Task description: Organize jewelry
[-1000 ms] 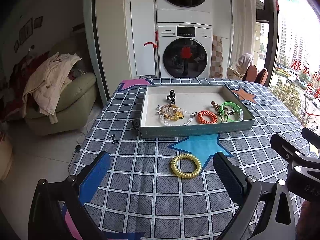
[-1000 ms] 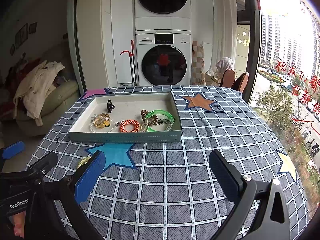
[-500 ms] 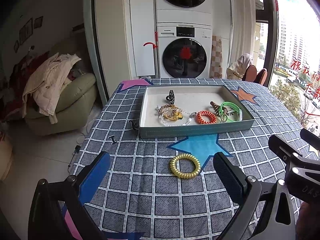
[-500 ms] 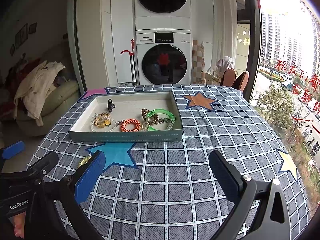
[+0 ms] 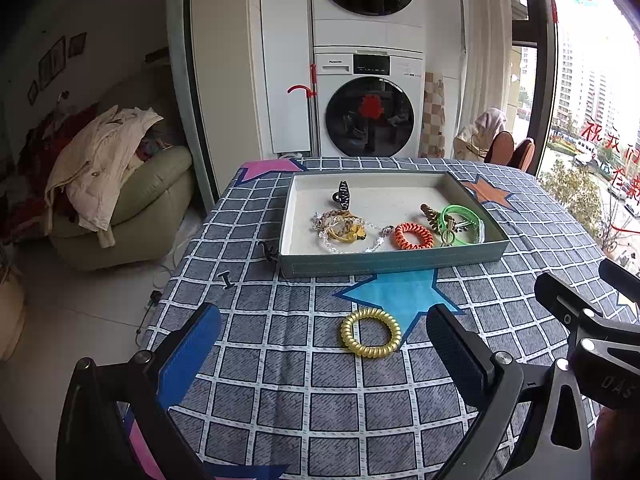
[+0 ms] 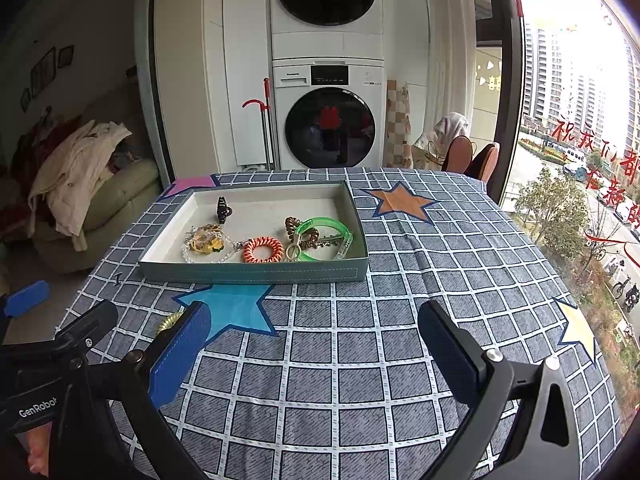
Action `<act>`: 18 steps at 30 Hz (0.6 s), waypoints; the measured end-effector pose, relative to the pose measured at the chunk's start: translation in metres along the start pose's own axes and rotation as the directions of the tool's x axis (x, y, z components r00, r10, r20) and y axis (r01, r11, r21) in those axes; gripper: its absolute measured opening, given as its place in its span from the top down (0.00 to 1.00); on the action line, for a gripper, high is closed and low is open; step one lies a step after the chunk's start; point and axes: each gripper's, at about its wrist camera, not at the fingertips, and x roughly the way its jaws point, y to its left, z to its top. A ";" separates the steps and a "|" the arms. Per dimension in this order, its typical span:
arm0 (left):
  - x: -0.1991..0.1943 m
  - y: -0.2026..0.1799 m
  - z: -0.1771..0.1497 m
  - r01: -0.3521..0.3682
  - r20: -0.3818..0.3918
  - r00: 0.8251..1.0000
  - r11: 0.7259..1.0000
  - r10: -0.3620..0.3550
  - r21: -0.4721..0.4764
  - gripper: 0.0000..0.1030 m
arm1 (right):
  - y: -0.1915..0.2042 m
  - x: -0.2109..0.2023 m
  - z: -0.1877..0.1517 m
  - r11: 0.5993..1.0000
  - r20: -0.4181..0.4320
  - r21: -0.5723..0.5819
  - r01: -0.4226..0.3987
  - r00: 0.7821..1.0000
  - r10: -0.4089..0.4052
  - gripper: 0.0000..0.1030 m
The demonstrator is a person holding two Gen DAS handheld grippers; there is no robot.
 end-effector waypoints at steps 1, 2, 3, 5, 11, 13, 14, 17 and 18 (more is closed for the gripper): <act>0.000 0.000 0.000 0.000 0.000 1.000 1.000 0.000 0.001 0.00 | 0.000 0.000 0.000 1.000 0.000 0.000 0.000 1.000 0.000 0.00; 0.000 0.000 0.000 0.000 0.001 1.000 1.000 0.000 0.002 0.00 | 0.000 0.000 0.000 1.000 0.000 0.000 0.000 1.000 0.000 0.00; -0.001 0.000 0.000 -0.001 0.002 1.000 1.000 0.001 0.002 0.00 | 0.000 0.000 0.000 1.000 -0.001 0.000 0.000 1.000 0.000 0.00; 0.000 0.000 0.000 -0.001 0.001 1.000 1.000 0.001 0.001 0.00 | 0.000 0.000 0.000 1.000 0.001 -0.001 0.000 1.000 0.000 0.00; -0.001 0.001 0.000 -0.001 0.002 1.000 1.000 0.001 0.002 0.00 | 0.001 -0.001 0.001 1.000 0.002 -0.001 -0.002 1.000 0.002 0.00; 0.000 0.001 0.001 0.000 0.001 1.000 1.000 0.000 0.002 0.00 | 0.001 -0.001 0.001 1.000 0.002 0.000 -0.002 1.000 0.002 0.00; 0.000 0.001 0.000 0.000 0.001 1.000 1.000 0.000 0.002 0.00 | 0.001 -0.001 0.001 1.000 0.001 0.001 -0.003 1.000 0.003 0.00; 0.000 0.001 0.001 -0.001 0.000 1.000 1.000 0.001 0.003 0.00 | 0.001 -0.001 0.002 1.000 0.000 0.002 -0.003 1.000 0.003 0.00; 0.000 0.001 0.001 -0.001 -0.001 1.000 1.000 0.001 0.003 0.00 | 0.001 -0.001 0.002 1.000 0.000 0.002 -0.004 1.000 0.004 0.00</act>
